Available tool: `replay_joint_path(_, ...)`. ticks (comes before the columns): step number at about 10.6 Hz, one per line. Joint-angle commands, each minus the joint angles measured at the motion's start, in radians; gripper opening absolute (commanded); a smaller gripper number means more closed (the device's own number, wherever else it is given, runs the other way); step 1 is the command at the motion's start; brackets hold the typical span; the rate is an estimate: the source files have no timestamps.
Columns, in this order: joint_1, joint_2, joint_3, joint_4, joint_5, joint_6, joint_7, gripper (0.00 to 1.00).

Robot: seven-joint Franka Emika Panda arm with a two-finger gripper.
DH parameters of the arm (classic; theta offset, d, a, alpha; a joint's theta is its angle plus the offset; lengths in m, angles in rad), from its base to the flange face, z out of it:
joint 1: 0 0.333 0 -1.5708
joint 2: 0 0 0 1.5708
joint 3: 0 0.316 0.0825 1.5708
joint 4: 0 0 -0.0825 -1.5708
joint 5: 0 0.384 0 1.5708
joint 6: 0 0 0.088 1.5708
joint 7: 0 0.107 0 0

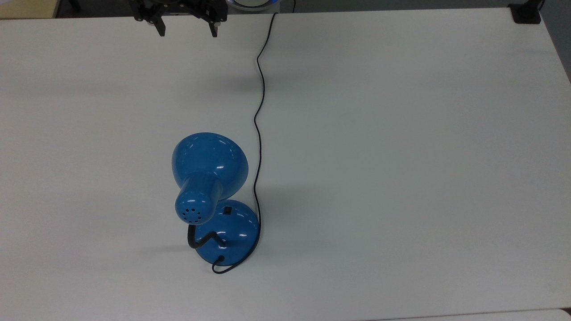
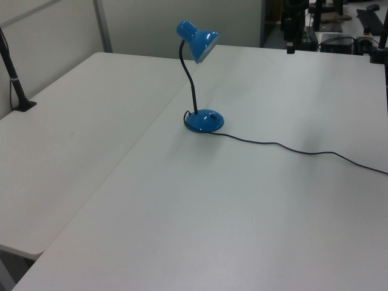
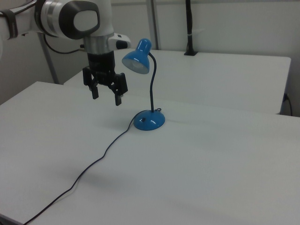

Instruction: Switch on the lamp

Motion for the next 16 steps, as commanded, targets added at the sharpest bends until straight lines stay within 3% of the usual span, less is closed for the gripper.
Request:
replay_joint_path(1,0.004,-0.009,-0.004,0.005,-0.013,-0.026,0.025,1.0)
replay_joint_path(11,0.007,0.009,-0.004,0.005,-0.047,0.03,0.023,1.0)
replay_joint_path(12,0.003,0.01,-0.002,0.004,-0.035,0.059,0.019,0.84)
replay_joint_path(14,0.003,0.039,-0.002,-0.001,-0.009,0.135,0.014,0.28)
replay_joint_path(15,0.004,0.047,-0.002,-0.002,0.01,0.161,0.002,0.11)
replay_joint_path(16,0.009,0.058,-0.002,-0.008,0.013,0.207,-0.045,0.06)
